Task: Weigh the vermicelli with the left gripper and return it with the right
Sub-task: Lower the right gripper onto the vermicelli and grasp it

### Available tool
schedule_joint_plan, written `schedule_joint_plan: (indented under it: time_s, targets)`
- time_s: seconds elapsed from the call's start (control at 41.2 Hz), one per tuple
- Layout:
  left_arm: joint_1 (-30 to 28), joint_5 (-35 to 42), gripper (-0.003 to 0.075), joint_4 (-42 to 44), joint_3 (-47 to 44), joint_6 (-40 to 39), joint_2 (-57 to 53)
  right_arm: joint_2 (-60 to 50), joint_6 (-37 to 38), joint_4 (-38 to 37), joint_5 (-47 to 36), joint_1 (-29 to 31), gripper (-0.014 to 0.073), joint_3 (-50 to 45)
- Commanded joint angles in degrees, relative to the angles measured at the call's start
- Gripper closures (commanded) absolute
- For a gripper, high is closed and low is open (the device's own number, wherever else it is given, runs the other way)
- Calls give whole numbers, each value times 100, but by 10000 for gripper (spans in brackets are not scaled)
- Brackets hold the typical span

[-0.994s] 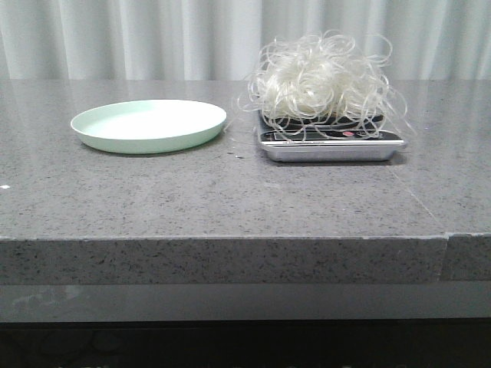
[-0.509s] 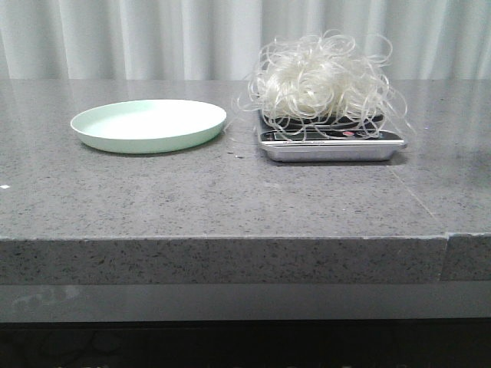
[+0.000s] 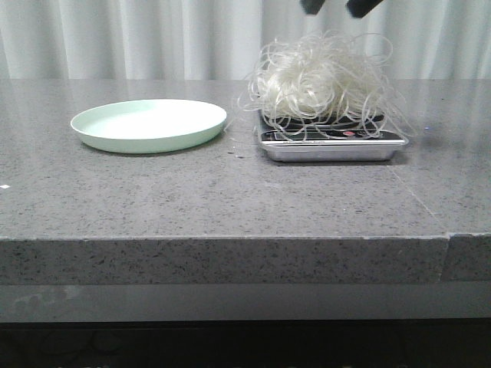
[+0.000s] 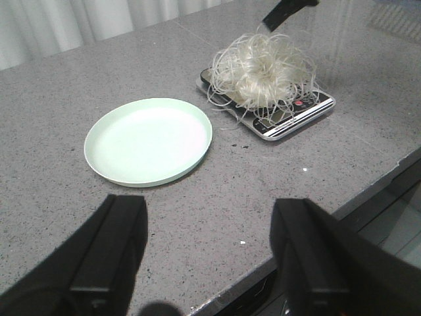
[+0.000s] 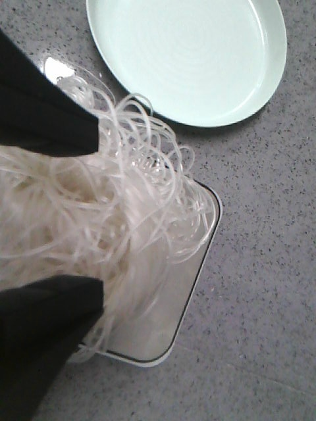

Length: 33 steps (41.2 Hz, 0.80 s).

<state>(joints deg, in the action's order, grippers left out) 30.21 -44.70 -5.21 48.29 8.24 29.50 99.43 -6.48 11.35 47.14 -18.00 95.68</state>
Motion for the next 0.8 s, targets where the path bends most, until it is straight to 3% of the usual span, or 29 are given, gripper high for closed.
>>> schedule_joint_plan:
  time_s: [0.0, 0.388, 0.655, 0.776]
  targets:
    - [5, 438, 248, -72, 138, -68, 25, 92, -66, 56, -148, -15, 94, 448]
    - [5, 438, 248, -72, 138, -68, 25, 817, -66, -65, 427, -15, 97, 606]
    - [5, 438, 248, -72, 138, -68, 25, 845, -66, -65, 595, -15, 351, 606]
    - [5, 438, 248, -72, 138, -68, 25, 808, -66, 15, 614, -22, 390, 606]
